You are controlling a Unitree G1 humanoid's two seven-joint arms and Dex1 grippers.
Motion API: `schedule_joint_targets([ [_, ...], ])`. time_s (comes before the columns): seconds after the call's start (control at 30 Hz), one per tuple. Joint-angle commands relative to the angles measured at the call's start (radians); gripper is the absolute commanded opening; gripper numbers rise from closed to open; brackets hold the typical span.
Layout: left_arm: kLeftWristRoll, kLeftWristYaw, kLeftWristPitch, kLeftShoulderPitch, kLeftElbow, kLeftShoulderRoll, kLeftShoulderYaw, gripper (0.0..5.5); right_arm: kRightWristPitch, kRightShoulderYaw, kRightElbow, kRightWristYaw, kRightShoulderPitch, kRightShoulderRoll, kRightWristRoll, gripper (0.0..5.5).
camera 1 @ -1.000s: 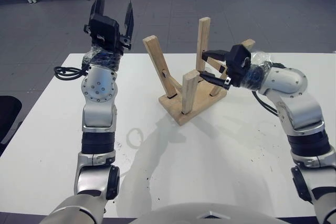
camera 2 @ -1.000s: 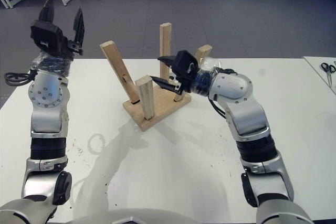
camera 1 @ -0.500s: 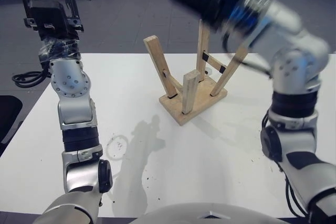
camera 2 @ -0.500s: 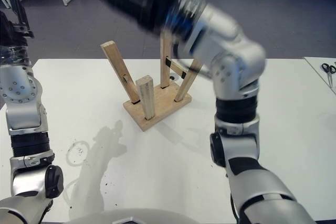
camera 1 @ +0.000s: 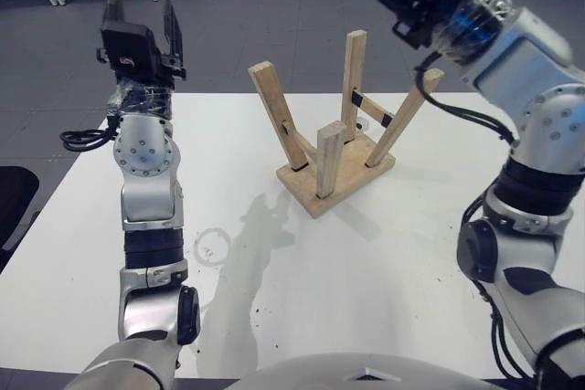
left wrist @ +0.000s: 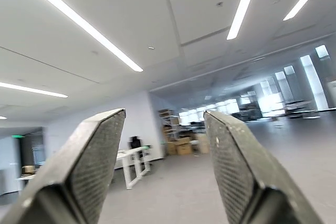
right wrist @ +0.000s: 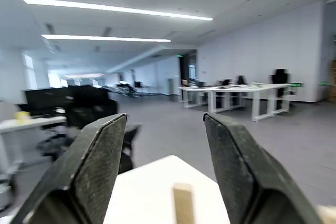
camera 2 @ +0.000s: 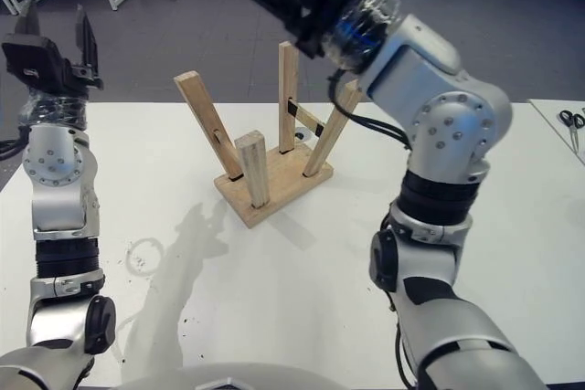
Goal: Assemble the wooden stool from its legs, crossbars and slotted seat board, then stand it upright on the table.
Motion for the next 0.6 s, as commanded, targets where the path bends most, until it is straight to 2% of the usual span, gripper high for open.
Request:
schedule_joint_targets([
  [0.03, -0.184, -0.212, 0.105, 0.060, -0.083, 0.029, -0.026, 2.76, -0.096, 0.204, 0.012, 0.109, 0.209, -0.168, -0.216, 2.71],
  [0.17, -0.396, -0.446, 0.281, 0.080, -0.164, 0.141, 0.003, 2.76, -0.221, 0.345, 0.023, 0.159, 0.328, -0.149, -0.343, 2.71],
  [0.33, -0.546, -0.767, 0.503, 0.171, -0.271, 0.338, -0.073, 2.76, -0.259, 0.442, -0.068, 0.234, 0.368, -0.079, -0.335, 2.71],
  [0.47, -0.583, -0.924, 0.585, 0.219, -0.310, 0.458, -0.086, 2.76, -0.206, 0.450, -0.224, 0.301, 0.408, -0.106, -0.263, 2.71],
  [0.6, -0.576, -1.026, 0.593, 0.222, -0.275, 0.541, -0.073, 2.76, -0.142, 0.400, -0.277, 0.273, 0.382, -0.095, -0.219, 2.71],
])
